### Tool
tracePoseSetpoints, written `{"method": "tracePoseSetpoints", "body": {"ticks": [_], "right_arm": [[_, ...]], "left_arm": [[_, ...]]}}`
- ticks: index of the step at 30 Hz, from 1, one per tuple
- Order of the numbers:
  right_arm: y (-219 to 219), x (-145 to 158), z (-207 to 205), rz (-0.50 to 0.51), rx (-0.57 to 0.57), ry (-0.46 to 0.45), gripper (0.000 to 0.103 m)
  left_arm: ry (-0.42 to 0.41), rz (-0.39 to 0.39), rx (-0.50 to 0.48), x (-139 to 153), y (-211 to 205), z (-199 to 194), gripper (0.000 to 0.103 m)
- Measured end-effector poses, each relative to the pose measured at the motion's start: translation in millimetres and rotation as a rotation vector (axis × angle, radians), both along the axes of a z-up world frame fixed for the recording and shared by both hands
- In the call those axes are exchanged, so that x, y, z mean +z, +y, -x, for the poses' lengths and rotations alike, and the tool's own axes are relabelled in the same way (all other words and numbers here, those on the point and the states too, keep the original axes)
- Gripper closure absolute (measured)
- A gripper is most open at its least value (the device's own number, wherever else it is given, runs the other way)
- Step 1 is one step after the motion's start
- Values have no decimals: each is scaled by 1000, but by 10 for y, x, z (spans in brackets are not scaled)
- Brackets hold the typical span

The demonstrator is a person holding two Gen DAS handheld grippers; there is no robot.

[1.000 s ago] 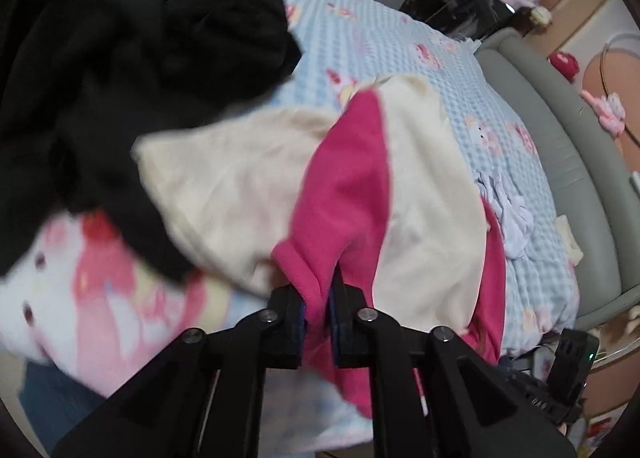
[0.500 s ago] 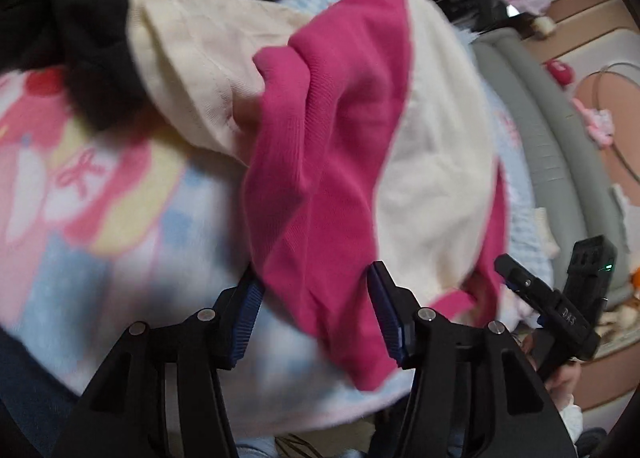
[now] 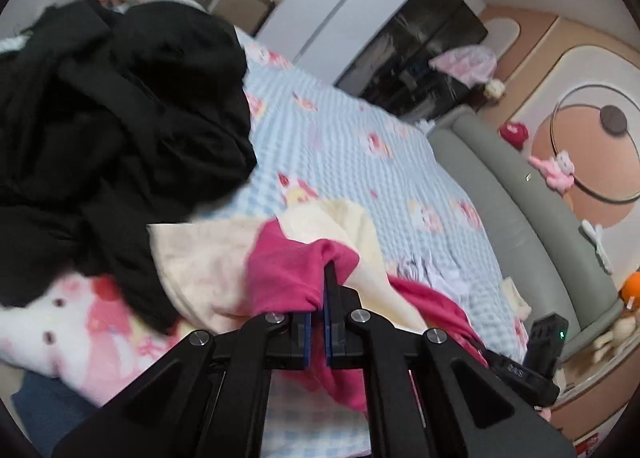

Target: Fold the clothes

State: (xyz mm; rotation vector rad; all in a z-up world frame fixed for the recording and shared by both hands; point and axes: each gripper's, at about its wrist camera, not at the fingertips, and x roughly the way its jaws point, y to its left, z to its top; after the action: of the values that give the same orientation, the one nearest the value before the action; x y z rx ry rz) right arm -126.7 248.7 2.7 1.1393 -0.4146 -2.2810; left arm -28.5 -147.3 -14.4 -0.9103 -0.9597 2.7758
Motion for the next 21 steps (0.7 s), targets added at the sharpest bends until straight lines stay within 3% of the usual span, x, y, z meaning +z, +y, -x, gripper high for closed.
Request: {"method": "tracePoseSetpoints", "body": {"ticks": [3,4,6,9,12,16,18,20,21], "right_arm": [[1,56,-156,56,22,-10,87],[-28,17,-204,57,38,-30,82],[-46,-126,-253,-38,19,-57,69],[-63,-386,-301,-197,-10,-108,65],[7,-455,-338,-199,-26,-133,63],[-62,-362,-282,-242,-11,-81,56],[-106,-318,-241,-239,-8,-62,51],[-166,-299,-172,-236,10,-61,49],[-222,-289,-143,-236,30,-59,48]], "left_arm": [[-36,-33,2,-166,-134,-168,99],[-63,-32,5,-263,-133,-163,99],[-143,-45,15,-516,-162,-182,99],[-213,-102,11,-821,-176,-199,99],[-255,-103,-15,-968,-138,-174,98],[-296,-125,-39,-1100,-107,-123,96],[-319,-145,-25,-1151,-144,-131,92],[-330,-159,-15,-1203,-180,-187,72],[-330,-169,-10,-1221,-197,-191,68]]}}
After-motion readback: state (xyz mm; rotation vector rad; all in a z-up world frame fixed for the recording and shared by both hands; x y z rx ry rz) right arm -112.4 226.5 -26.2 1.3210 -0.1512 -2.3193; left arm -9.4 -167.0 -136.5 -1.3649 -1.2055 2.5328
